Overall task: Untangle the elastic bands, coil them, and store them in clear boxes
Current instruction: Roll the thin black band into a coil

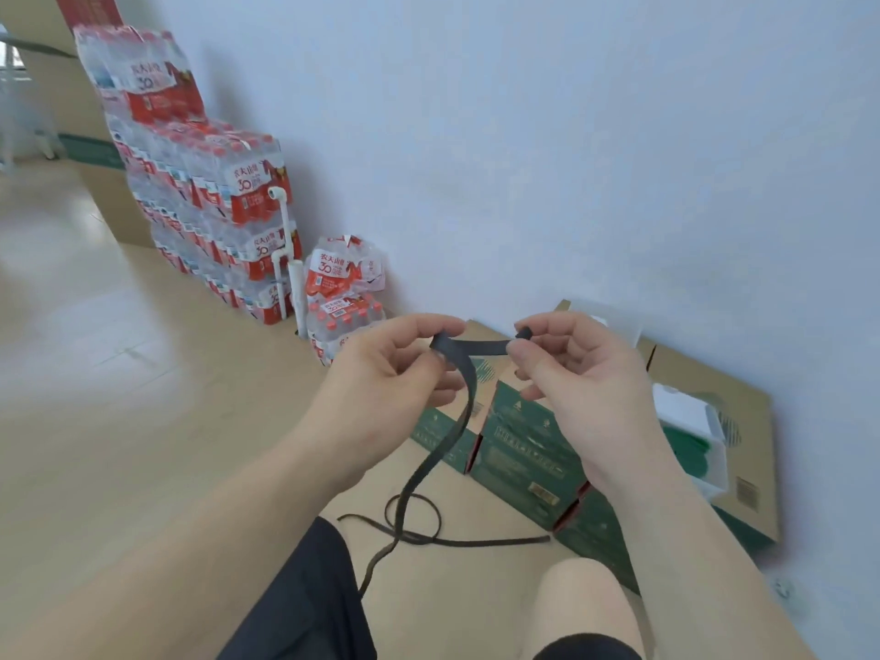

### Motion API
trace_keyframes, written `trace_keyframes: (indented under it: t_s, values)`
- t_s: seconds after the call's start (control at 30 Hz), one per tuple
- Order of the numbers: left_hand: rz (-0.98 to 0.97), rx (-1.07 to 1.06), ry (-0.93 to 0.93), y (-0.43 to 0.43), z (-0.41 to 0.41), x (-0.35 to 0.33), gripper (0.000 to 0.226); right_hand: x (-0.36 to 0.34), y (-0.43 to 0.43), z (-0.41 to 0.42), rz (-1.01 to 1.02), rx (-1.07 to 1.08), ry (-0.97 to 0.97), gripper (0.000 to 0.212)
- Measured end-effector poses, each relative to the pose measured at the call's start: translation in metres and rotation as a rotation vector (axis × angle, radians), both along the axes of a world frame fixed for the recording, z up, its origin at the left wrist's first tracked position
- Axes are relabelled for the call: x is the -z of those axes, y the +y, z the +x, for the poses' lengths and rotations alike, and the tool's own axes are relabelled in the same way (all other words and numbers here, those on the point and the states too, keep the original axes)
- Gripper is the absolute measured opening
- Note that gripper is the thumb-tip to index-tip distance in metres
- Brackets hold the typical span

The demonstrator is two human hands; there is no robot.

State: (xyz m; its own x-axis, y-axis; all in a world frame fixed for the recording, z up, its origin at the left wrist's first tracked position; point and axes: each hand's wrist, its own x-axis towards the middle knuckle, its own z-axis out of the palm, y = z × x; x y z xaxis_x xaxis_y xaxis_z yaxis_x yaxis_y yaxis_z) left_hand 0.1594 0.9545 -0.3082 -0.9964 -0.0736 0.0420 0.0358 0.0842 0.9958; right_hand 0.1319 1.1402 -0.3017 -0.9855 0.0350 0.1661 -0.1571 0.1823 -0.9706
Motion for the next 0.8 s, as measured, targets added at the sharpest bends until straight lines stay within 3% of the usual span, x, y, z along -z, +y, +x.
trace_keyframes:
  t_s: [0.17, 0.27, 0.33, 0.43, 0.53, 0.6, 0.73, 0.8]
  values:
    - [-0.098, 0.085, -0.057, 0.011, 0.02, 0.006, 0.029, 0.002, 0.0, 0.009, -0.004, 0.047, -0.018, 0.017]
    - [-0.166, 0.027, -0.04, 0.015, 0.024, 0.006, 0.041, 0.019, -0.003, 0.018, 0.061, 0.004, -0.172, 0.046]
    - [-0.208, 0.024, -0.035, 0.015, 0.023, 0.001, 0.053, 0.035, -0.007, 0.03, 0.14, -0.116, -0.301, 0.051]
    - [-0.205, 0.06, -0.03, 0.017, 0.023, -0.008, 0.058, 0.057, -0.021, 0.05, 0.255, -0.293, -0.36, 0.036]
    - [-0.191, 0.125, -0.029, 0.015, 0.027, -0.009, 0.062, 0.067, -0.031, 0.057, 0.317, -0.199, -0.262, 0.01]
    - [-0.175, 0.162, -0.024, 0.009, 0.029, -0.007, 0.064, 0.067, -0.029, 0.055, 0.356, -0.111, -0.176, 0.009]
    - [0.039, -0.119, -0.013, -0.01, 0.033, 0.021, 0.054, 0.056, -0.026, 0.054, 0.182, -0.08, -0.167, 0.009]
    - [-0.062, -0.223, -0.048, -0.012, 0.037, 0.051, 0.052, 0.05, -0.028, 0.05, 0.141, -0.079, -0.17, 0.008]
